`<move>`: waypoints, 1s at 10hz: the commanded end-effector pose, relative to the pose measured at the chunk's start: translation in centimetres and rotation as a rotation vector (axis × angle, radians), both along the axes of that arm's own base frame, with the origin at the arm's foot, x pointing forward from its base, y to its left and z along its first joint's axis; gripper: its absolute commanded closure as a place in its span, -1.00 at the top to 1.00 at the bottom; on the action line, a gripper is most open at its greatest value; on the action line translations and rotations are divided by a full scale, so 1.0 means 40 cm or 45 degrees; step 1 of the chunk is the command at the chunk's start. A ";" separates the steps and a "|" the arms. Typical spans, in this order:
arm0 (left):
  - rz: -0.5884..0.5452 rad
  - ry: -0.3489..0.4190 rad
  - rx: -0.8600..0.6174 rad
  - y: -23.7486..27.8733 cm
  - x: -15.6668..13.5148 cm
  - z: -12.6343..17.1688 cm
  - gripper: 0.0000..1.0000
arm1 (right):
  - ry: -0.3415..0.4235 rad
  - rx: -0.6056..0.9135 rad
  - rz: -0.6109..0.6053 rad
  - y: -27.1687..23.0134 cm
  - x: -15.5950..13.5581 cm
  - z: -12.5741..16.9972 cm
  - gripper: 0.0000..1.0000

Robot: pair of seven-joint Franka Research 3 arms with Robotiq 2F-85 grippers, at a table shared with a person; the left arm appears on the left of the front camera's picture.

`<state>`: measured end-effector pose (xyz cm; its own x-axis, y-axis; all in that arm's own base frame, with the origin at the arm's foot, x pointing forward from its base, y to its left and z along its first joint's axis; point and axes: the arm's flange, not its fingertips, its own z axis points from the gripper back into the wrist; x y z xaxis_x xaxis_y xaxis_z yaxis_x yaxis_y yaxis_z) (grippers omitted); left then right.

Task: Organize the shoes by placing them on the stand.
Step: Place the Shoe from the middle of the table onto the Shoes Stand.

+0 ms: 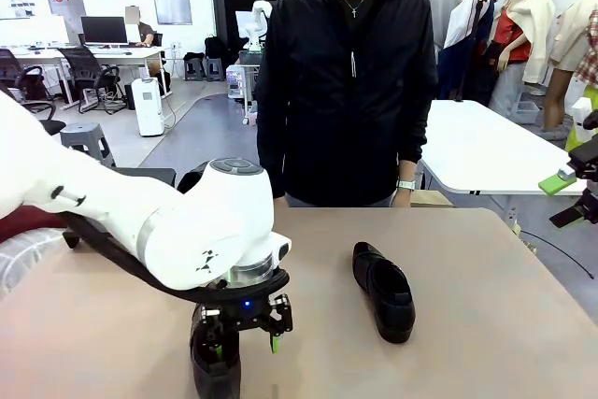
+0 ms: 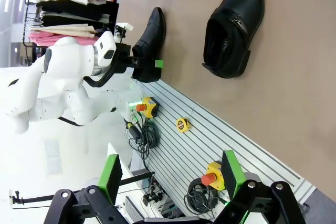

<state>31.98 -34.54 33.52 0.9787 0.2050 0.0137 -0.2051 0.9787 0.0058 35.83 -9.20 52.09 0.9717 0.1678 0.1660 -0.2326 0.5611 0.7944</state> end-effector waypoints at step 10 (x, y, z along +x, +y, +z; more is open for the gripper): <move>-0.094 -0.047 -0.015 0.019 -0.028 0.072 -1.00 | -0.023 -0.012 0.036 -0.011 -0.004 0.002 1.00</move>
<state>31.51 -34.56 35.50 0.9830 0.1807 0.0333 -0.1807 0.9835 -0.0043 35.82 -9.19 52.08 0.9716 0.1687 0.1657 -0.2329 0.5605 0.7948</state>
